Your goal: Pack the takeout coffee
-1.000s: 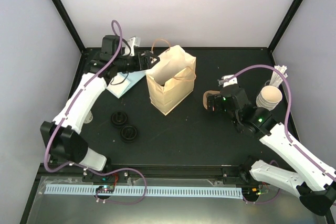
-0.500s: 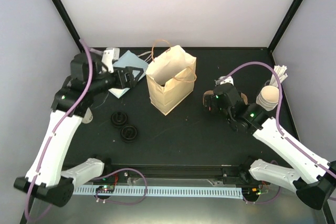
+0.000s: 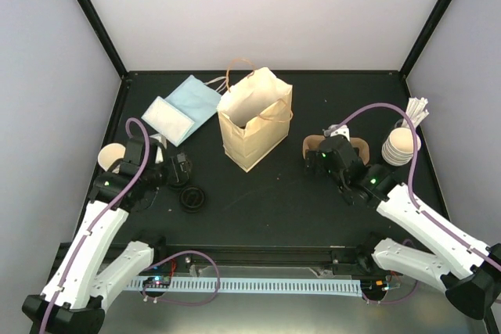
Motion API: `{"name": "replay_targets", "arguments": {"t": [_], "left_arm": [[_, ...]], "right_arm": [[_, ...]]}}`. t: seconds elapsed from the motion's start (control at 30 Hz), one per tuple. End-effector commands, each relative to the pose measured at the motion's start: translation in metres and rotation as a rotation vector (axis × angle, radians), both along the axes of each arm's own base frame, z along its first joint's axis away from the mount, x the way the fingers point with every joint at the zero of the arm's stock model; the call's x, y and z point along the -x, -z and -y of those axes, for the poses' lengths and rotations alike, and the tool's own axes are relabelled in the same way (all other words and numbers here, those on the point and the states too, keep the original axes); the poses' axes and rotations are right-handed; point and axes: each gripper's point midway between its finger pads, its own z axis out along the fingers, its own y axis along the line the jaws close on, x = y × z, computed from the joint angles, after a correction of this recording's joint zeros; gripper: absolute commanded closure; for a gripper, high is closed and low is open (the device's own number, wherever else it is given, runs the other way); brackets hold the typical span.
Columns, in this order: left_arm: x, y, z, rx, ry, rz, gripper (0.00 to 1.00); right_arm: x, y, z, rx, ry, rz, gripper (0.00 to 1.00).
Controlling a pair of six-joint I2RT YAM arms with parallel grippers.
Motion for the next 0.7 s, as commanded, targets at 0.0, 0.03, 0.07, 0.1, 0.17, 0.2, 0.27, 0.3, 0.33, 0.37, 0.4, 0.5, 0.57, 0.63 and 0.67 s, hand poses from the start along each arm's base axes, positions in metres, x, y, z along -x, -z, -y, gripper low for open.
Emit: {"name": "replay_targets", "arguments": {"t": [0.0,0.03,0.07,0.1,0.17,0.2,0.27,0.3,0.33,0.37,0.4,0.5,0.57,0.63,0.67], "left_arm": [[-0.002,0.006,-0.035,-0.099,-0.192,0.001,0.01],[-0.004,0.007,-0.039,-0.119,-0.207,0.0,0.01],[-0.005,0.006,-0.042,-0.138,-0.216,0.002,0.01],[-0.007,0.006,-0.044,-0.157,-0.219,0.002,0.01],[-0.014,0.003,-0.047,-0.187,-0.213,0.011,0.02],[-0.017,0.001,-0.047,-0.197,-0.205,0.017,0.03],[-0.025,-0.004,-0.051,-0.241,-0.193,0.023,0.03],[-0.028,-0.008,-0.056,-0.286,-0.19,0.03,0.04],[-0.032,-0.014,-0.064,-0.347,-0.19,0.039,0.04],[-0.035,-0.019,-0.075,-0.414,-0.214,0.037,0.04],[-0.037,-0.025,-0.087,-0.471,-0.246,0.032,0.04],[-0.046,-0.036,-0.108,-0.518,-0.31,0.012,0.07],[-0.055,-0.037,-0.112,-0.481,-0.333,0.007,0.08],[-0.062,-0.037,-0.122,-0.438,-0.388,0.019,0.08],[-0.065,-0.035,-0.125,-0.41,-0.402,0.025,0.09]], "right_arm": [[-0.006,0.001,-0.007,-0.067,0.019,0.015,0.0],[-0.005,0.005,-0.008,-0.068,0.012,0.004,0.0],[-0.005,0.009,-0.01,-0.069,0.004,-0.006,0.0],[-0.005,0.012,-0.011,-0.069,0.001,-0.011,0.0],[-0.004,0.016,-0.011,-0.068,-0.002,-0.018,0.0],[-0.003,0.018,-0.011,-0.069,-0.001,-0.017,0.0],[-0.002,0.02,-0.008,-0.066,0.004,-0.016,0.0],[-0.001,0.022,-0.008,-0.065,0.003,-0.018,0.0],[-0.001,0.022,-0.008,-0.067,0.001,-0.017,0.0],[0.0,0.023,-0.008,-0.071,-0.003,-0.018,0.0],[0.001,0.024,-0.009,-0.073,-0.009,-0.021,0.0],[0.003,0.027,-0.011,-0.081,-0.02,-0.029,0.0],[0.004,0.025,-0.011,-0.09,-0.026,-0.029,0.0],[0.007,0.023,-0.012,-0.107,-0.036,-0.023,0.0],[0.008,0.023,-0.013,-0.121,-0.044,-0.02,0.0]]}}
